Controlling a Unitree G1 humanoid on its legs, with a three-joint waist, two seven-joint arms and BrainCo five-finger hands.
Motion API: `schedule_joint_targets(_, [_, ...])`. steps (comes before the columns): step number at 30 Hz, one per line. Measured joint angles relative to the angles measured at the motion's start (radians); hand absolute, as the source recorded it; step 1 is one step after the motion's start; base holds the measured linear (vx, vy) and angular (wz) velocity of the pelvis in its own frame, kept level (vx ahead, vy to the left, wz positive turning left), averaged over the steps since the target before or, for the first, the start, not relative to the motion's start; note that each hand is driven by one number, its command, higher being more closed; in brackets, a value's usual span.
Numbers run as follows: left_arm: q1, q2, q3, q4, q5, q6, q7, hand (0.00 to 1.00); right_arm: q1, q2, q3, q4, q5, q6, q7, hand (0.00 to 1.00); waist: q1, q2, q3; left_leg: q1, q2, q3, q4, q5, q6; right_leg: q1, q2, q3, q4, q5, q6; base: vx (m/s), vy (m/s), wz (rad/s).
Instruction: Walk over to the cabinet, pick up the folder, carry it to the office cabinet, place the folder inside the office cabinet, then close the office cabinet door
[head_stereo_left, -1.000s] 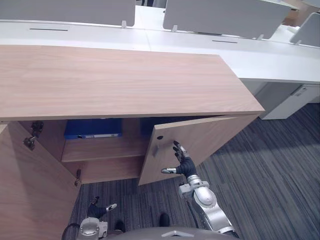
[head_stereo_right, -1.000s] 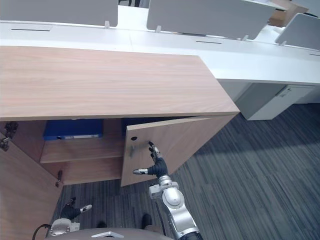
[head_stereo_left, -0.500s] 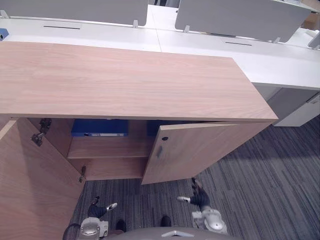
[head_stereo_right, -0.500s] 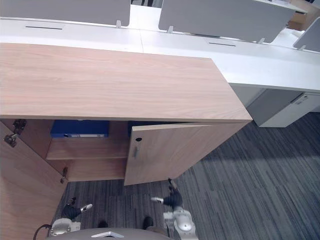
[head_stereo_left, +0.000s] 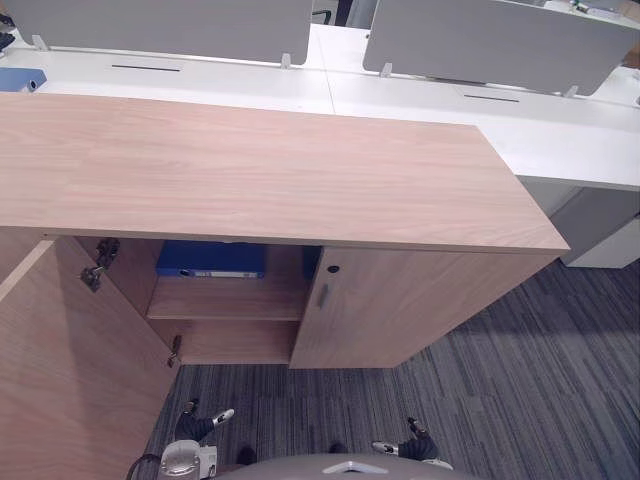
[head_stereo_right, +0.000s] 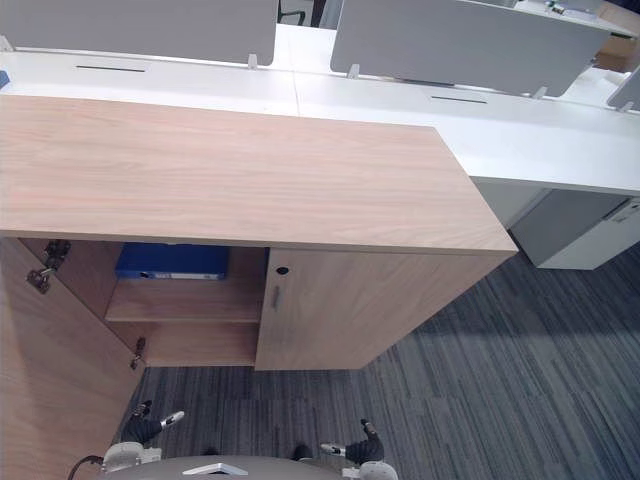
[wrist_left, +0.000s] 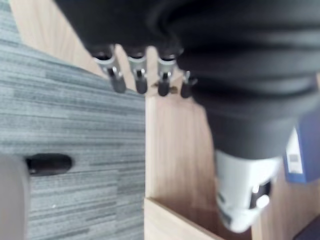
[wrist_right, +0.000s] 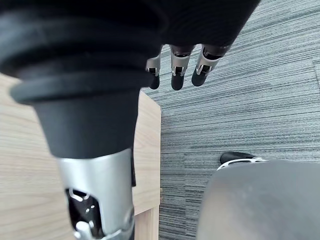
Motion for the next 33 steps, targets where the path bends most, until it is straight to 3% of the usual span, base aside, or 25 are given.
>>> schedule_joint_targets(11, [0.007,-0.001,0.068,0.011,-0.047,-0.002,0.009,0.00,-0.036,-0.002,-0.005,0.035,-0.001,0.000,-0.004,0.00,0.001,0.006,0.001,-0.006,0.000,-0.067,-0.001,0.017,-0.007,0.022,-0.001,-0.063,0.001,-0.011,-0.001,-0.04,-0.028,0.17])
schedule_joint_targets(21, [0.057,-0.002,0.215,-0.178,-0.171,-0.031,0.047,0.00,-0.056,0.001,0.009,0.017,-0.039,0.000,-0.002,0.00,0.036,0.006,0.002,-0.045,-0.010,-0.172,0.000,0.030,-0.012,0.043,-0.008,-0.171,0.008,-0.045,0.001,0.00,-0.027,0.34])
schedule_joint_targets(25, [0.059,-0.004,0.229,-0.187,-0.216,-0.047,0.047,0.00,-0.078,0.002,0.044,0.004,-0.039,0.000,0.000,0.00,0.052,0.004,0.003,-0.046,-0.017,-0.209,0.000,0.032,-0.013,0.057,-0.012,-0.205,0.016,-0.051,-0.003,0.04,-0.015,0.31])
schedule_joint_targets(33, [0.099,-0.030,0.373,-0.183,-0.299,-0.056,0.069,0.00,-0.140,0.002,0.053,-0.009,-0.038,0.000,0.002,0.00,0.090,0.004,0.043,-0.043,-0.022,-0.292,0.000,0.046,-0.021,0.075,-0.016,-0.269,0.057,-0.097,-0.023,-0.01,-0.028,0.30])
